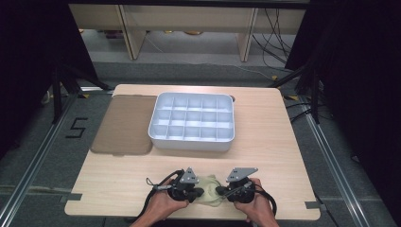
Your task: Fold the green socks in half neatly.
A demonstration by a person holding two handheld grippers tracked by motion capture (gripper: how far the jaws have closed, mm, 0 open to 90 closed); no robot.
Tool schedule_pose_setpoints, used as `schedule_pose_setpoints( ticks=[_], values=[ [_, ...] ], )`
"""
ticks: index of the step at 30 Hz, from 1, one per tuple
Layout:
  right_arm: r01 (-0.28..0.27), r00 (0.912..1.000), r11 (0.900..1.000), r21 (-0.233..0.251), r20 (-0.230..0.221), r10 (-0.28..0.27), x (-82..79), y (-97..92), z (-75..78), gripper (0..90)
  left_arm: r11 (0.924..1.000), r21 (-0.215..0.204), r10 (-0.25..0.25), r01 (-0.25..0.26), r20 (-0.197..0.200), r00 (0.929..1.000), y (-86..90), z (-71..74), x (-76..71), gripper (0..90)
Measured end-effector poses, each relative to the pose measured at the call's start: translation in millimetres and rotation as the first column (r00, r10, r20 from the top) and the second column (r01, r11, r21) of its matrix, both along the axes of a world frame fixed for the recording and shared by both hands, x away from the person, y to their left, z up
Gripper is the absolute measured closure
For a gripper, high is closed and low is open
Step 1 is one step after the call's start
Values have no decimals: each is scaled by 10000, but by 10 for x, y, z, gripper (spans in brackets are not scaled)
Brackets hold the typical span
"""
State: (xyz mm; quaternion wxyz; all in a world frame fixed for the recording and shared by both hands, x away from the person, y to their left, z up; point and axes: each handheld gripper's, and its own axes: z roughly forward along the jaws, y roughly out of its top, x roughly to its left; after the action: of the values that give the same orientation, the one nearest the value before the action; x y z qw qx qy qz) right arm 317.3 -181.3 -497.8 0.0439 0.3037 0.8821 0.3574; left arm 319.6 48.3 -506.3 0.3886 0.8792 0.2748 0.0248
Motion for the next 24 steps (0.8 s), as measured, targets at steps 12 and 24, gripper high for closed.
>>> schedule_pose_setpoints(
  ticks=[12, 24],
  values=[
    [354, 9975, 9966, 741, 585, -398, 109, -120, 181, 900, 9995, -253, 189, -180, 364, 9992, 55, 137, 109, 840],
    [252, 9994, 9997, 55, 248, -253, 299, -12, -4, 900, 9986, 131, 503, -506, 258, 9984, 51, 25, 356, 851]
  ],
)
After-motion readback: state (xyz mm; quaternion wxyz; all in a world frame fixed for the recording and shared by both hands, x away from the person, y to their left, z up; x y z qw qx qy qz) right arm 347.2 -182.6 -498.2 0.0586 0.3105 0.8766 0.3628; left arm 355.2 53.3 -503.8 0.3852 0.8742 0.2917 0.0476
